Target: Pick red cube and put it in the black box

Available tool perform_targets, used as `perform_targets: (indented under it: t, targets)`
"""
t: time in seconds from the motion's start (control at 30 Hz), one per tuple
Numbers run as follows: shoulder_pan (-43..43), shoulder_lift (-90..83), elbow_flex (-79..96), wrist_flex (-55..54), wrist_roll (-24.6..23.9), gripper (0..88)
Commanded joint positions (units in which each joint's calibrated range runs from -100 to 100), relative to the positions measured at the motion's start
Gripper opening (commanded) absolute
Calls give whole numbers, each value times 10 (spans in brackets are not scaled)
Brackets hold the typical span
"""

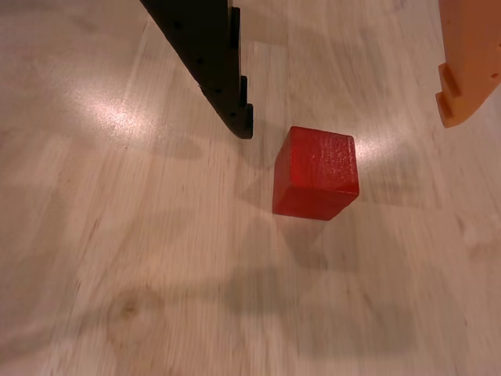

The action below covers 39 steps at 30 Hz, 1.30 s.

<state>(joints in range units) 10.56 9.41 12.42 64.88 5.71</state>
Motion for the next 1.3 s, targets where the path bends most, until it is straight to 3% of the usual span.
perform_targets:
  t: [0.0, 1.07, 1.27]
  targets:
    - [-5, -6, -35, -3, 0, 371]
    - [2, 83, -84, -23, -2, 367]
    - [2, 83, -81, -24, -2, 299]
